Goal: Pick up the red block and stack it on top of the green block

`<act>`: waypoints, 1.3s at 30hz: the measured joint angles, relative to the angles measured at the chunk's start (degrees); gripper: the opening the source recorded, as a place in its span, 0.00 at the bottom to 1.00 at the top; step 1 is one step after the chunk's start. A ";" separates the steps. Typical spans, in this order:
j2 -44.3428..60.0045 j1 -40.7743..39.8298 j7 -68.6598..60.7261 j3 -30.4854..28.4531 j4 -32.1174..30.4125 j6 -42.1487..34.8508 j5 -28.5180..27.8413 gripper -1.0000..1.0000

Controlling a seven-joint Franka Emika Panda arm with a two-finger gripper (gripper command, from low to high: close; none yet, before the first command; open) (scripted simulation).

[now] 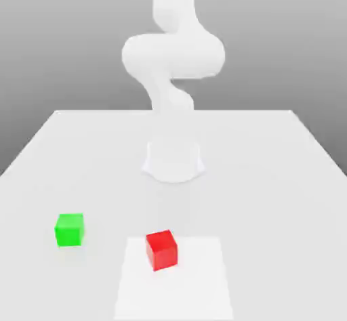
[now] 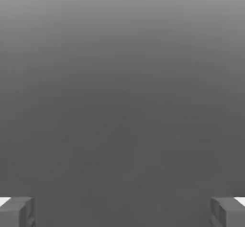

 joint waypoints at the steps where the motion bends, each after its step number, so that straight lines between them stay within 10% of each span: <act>1: 2.09 0.79 -1.59 -1.13 -1.48 1.34 0.57 0.50; 18: 38.68 5.88 -20.98 -8.66 -26.27 25.19 -0.94 0.50; 30: 53.55 2.44 -27.61 -3.19 -25.18 37.56 6.86 0.50; 31: 54.52 1.79 -27.93 -2.40 -25.12 38.37 7.36 0.00; 39: 53.74 1.97 -27.36 -2.79 -25.16 37.68 6.54 0.00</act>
